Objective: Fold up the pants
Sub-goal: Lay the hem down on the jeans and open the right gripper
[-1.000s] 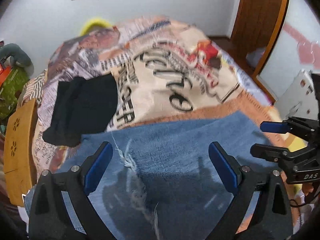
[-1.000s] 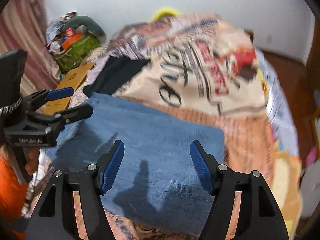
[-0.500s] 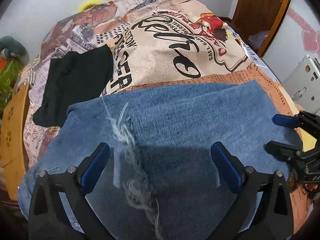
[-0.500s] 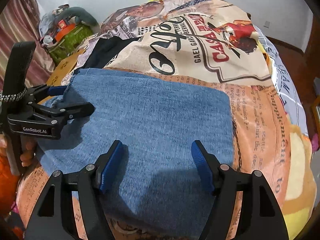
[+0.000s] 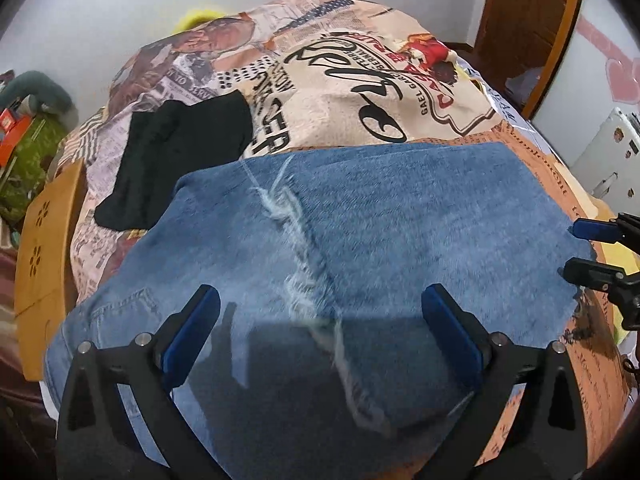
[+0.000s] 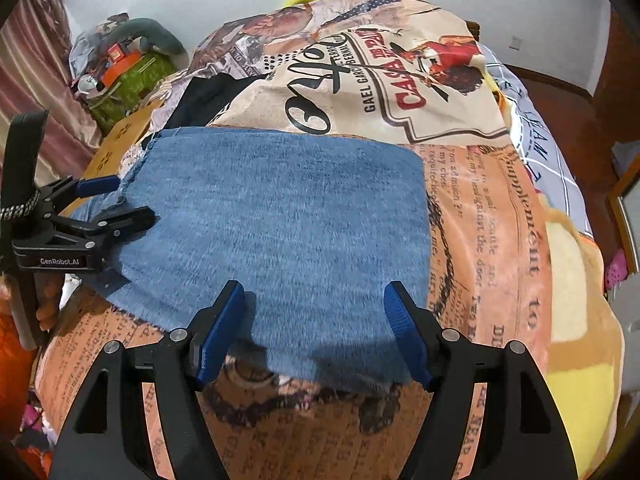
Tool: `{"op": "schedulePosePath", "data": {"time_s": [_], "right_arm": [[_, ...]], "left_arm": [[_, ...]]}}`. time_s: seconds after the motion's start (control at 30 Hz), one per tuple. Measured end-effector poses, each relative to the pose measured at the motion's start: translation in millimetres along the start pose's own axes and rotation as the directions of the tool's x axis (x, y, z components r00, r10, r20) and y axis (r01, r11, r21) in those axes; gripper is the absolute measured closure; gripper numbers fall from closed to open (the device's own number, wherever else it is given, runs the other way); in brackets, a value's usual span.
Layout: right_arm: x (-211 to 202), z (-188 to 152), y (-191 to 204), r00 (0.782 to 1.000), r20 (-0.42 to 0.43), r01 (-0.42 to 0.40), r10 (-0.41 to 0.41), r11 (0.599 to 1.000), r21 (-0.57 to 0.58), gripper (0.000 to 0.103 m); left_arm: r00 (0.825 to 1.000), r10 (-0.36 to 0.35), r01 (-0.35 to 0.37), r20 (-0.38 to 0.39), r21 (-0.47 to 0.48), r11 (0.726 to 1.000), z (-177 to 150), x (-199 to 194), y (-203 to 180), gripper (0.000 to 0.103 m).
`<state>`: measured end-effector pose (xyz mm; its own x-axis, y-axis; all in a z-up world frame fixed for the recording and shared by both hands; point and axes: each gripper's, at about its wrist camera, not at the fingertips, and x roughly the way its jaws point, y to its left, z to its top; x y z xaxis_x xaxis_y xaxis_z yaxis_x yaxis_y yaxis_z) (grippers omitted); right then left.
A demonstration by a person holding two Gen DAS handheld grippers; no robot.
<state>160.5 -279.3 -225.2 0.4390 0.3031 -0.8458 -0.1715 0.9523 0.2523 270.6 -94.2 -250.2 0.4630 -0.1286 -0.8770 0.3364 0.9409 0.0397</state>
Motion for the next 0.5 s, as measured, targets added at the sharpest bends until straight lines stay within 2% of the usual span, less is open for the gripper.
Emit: {"op": "schedulePosePath", "data": {"time_s": [0.13, 0.3, 0.5], "right_arm": [[-8, -2, 6, 1.0, 0.008, 0.016, -0.016, 1.0, -0.011, 0.034], [-19, 4, 21, 0.999, 0.033, -0.001, 0.002, 0.999, -0.035, 0.034], [-26, 24, 53, 0.996, 0.083, -0.023, 0.03, 0.996, -0.087, 0.031]], "left_arm": [[1.0, 0.027, -0.026, 0.016, -0.024, 0.999, -6, -11, 9, 0.001], [0.996, 0.073, -0.068, 0.058, -0.07, 0.995, -9, -31, 27, 0.001], [0.981, 0.12, -0.09, 0.15, -0.189, 0.978, -25, -68, 68, 0.001]]}}
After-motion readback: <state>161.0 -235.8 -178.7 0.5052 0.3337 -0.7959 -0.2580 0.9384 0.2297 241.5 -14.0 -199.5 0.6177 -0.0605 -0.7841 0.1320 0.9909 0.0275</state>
